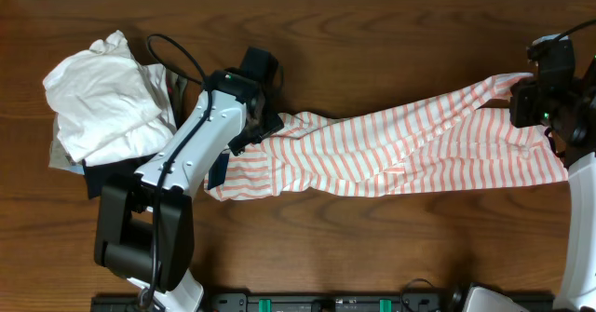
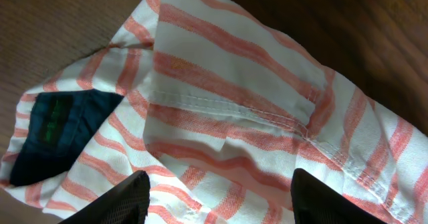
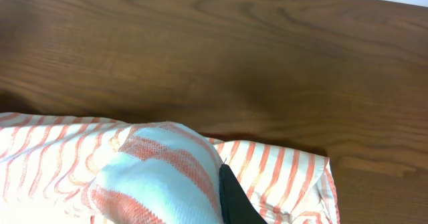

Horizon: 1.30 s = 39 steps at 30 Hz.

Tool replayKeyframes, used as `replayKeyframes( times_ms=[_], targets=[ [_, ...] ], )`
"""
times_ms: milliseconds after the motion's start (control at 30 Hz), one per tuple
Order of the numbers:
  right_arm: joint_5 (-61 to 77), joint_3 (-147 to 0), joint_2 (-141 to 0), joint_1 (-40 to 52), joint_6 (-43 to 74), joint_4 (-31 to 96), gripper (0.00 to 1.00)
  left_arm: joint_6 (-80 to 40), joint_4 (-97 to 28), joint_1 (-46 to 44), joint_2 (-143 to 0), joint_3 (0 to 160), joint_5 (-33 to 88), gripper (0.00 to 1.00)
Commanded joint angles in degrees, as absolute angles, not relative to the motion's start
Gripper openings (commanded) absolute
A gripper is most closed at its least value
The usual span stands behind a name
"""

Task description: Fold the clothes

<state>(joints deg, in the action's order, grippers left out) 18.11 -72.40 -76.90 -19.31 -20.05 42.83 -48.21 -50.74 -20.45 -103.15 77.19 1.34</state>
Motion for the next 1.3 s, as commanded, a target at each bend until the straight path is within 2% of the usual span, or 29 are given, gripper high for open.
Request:
replayKeyframes(
  times_ms=[0, 267, 333, 367, 433, 500, 833, 1267],
  targets=[
    [17.8, -73.1, -77.2, -19.5, -19.3, 42.9, 0.06, -49.2, -50.9, -20.2, -102.2, 76.3, 1.3, 0.68],
    [17.8, -73.1, -77.2, -19.5, -19.3, 42.9, 0.06, -54.8, -48.6, -20.2, -102.3, 72.1, 1.5, 0.68],
    [17.8, -73.1, -77.2, -19.5, -19.3, 42.9, 0.06, -54.7, -47.8, -20.2, -102.3, 71.7, 1.5, 0.64],
    [17.8, -73.1, -77.2, -19.5, -19.3, 42.9, 0.06, -54.7, -47.5, -20.2, -102.2, 71.7, 1.5, 0.55],
    [17.8, -73.1, -77.2, -19.5, -19.3, 42.9, 0.06, -54.7, -46.9, -20.2, -102.2, 71.7, 1.5, 0.28],
    [17.8, -73.1, -77.2, -19.5, -19.3, 43.0, 0.06, -54.7, -46.7, -20.2, -102.2, 71.7, 1.5, 0.07],
    [17.7, -73.1, -77.2, -19.5, -19.3, 43.0, 0.06, -52.8, -50.8, -20.2, -100.2, 71.7, 12.8, 0.06],
    [16.4, -73.1, -77.2, -19.5, -19.3, 43.0, 0.07, -57.6, -57.1, -21.2, -90.4, 71.7, 12.9, 0.06]
  ],
)
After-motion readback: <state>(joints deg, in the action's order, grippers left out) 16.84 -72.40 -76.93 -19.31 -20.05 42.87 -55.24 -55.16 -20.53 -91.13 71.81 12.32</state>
